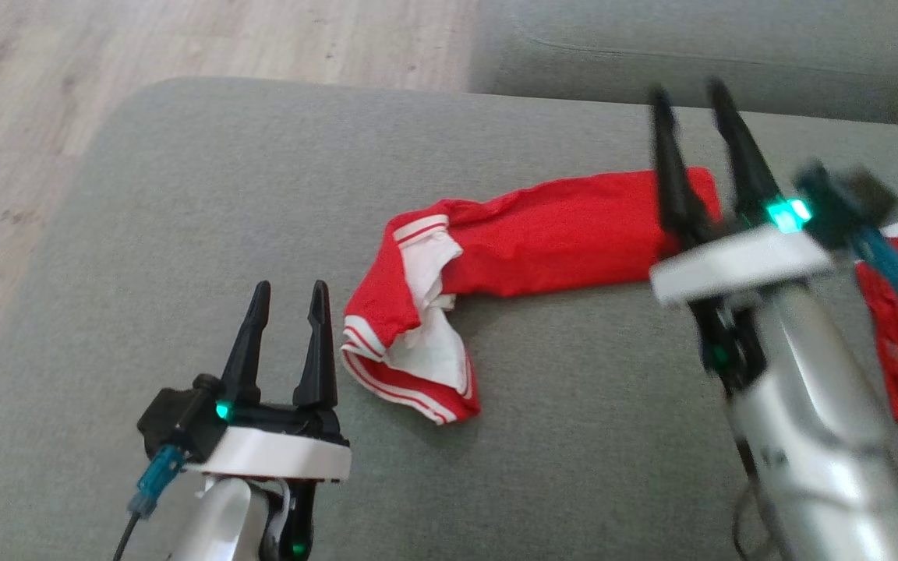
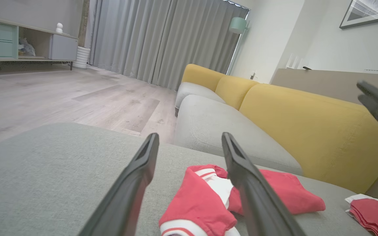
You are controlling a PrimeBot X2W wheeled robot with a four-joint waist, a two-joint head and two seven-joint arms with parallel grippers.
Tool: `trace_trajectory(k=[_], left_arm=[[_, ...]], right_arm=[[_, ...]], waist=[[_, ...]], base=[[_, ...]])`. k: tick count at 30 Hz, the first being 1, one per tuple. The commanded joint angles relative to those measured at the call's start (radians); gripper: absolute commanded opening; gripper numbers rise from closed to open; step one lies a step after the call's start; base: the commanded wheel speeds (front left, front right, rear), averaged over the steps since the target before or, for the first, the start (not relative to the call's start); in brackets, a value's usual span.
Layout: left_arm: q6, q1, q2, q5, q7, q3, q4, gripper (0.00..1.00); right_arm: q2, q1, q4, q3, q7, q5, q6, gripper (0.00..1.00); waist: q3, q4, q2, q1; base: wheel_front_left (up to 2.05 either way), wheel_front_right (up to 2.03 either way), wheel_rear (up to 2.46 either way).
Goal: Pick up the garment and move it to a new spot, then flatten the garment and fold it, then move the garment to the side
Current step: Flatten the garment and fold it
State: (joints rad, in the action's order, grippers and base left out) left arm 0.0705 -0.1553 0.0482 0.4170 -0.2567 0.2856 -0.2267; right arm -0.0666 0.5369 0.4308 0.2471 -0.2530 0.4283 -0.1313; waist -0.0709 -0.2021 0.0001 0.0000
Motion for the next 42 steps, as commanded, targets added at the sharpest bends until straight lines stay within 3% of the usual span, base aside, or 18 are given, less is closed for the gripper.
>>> trace_trajectory(k=[1, 8, 15, 24, 32, 36, 42], left_arm=[[-0.004, -0.031, 0.002, 0.007, -0.005, -0.032, 0.036, 1.0], [-0.007, -0.024, 0.002, 0.015, -0.005, -0.038, 0.042, 1.0], [-0.003, 0.004, 0.002, 0.014, -0.005, -0.054, 0.028, 1.0], [0.011, -0.084, 0.016, -0.086, 0.014, 0.0, -0.025, 1.0], [-0.024, -0.252, 0.031, -0.2, 0.205, 0.092, -0.153, 1.0], [-0.068, -0.296, 0.05, -0.222, 0.234, 0.076, -0.202, 1.0], [-0.069, -0.327, 0.073, -0.215, 0.273, 0.069, -0.272, 1.0]], right_arm=[[0.016, -0.025, -0.035, 0.007, -0.008, -0.012, 0.001, 1.0], [0.016, -0.291, -0.208, -0.158, -0.009, -0.12, 0.001, 1.0], [0.016, -0.458, -0.308, -0.195, -0.009, -0.108, 0.001, 1.0], [0.016, -0.455, -0.347, -0.181, -0.009, -0.047, 0.001, 1.0], [0.016, -0.444, -0.336, -0.164, -0.009, -0.029, 0.001, 1.0], [0.016, -0.434, -0.331, -0.154, -0.009, 0.009, 0.001, 1.0], [0.016, -0.428, -0.326, -0.156, -0.009, 0.018, 0.001, 1.0]], waist=[[0.002, 0.016, -0.0001, 0.0], [-0.005, 0.089, -0.0001, 0.0], [-0.014, 0.139, -0.0001, 0.0], [-0.043, 0.173, -0.0001, 0.0], [-0.087, 0.197, -0.0001, 0.0], [-0.106, 0.213, -0.0001, 0.0], [-0.123, 0.225, -0.0001, 0.0]], base=[[0.0, 0.0, 0.0], [0.0, 0.0, 0.0], [0.0, 0.0, 0.0], [0.0, 0.0, 0.0], [0.0, 0.0, 0.0], [0.0, 0.0, 0.0], [0.0, 0.0, 0.0]])
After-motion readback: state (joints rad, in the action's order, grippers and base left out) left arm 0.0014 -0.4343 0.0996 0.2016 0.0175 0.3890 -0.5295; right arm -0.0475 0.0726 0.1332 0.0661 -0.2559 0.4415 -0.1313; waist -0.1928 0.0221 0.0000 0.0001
